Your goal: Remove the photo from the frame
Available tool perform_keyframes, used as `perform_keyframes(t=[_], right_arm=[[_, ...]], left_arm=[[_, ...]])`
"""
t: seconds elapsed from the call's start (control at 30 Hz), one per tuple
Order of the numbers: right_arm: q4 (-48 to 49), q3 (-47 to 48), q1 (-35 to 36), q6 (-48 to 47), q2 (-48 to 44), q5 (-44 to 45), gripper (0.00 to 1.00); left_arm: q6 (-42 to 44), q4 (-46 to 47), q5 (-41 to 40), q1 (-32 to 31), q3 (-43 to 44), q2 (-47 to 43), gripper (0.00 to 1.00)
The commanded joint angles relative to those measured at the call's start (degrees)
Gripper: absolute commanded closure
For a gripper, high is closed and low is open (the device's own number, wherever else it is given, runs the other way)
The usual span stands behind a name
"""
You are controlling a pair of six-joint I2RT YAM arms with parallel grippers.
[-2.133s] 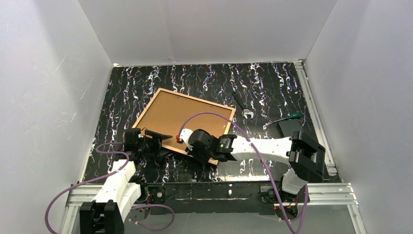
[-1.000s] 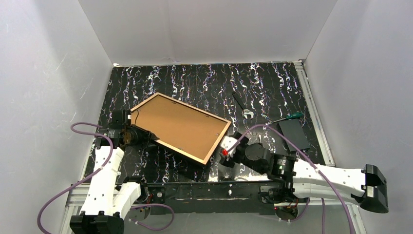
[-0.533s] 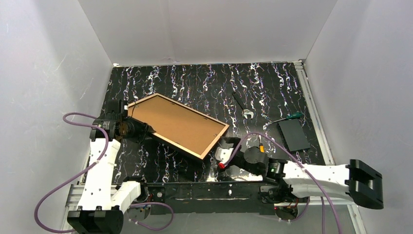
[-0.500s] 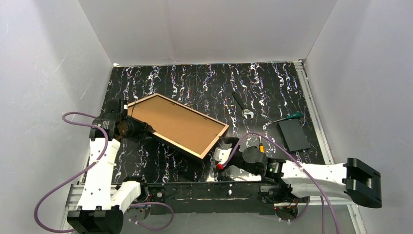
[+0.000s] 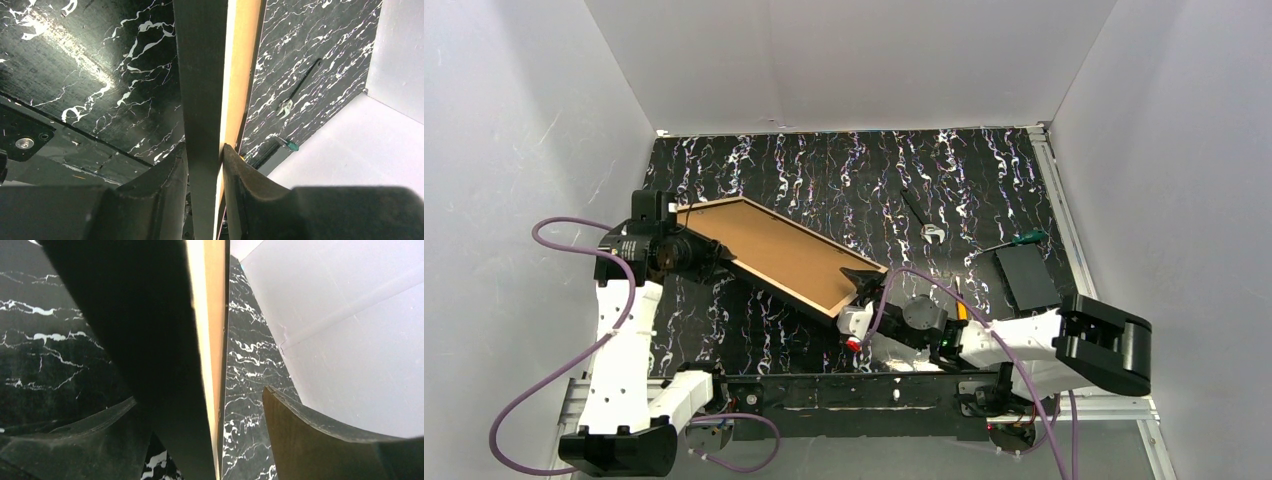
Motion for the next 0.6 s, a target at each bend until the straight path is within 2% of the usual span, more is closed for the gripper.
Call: perform_keyframes(t=[0.0, 0.23, 0.3, 0.37, 0.43, 0.57], right_arm=[[11.6, 3.5, -0.1, -0.9, 2.2, -1.7, 0.19], [13.5, 6.0, -0.2, 1.2, 5.7, -2.6, 0.29], [13.3, 6.5, -0.2, 2.0, 6.2, -2.3, 0.38], [13.5, 6.8, -0.2, 3.3, 6.3, -1.9, 0.52], [13.8, 6.8, -0.2, 4.2, 6.4, -1.4, 0.59], [13.9, 6.8, -0.3, 5.6, 6.3, -0.7, 0.69]], left_arm=[[1.1, -3.8, 0.2, 0.2, 3.3, 0.1, 1.00], [1.3, -4.1, -0.5, 0.2, 5.2, 0.8, 1.00], [1.4, -4.2, -0.9, 0.2, 5.7, 0.9, 1.00], [1.6, -4.2, -1.2, 0.2, 6.4, 1.0, 1.00], [1.7, -4.2, -1.3, 0.2, 6.8, 1.2, 0.99], [2.5, -3.2, -1.4, 0.2, 7.8, 1.4, 0.78]])
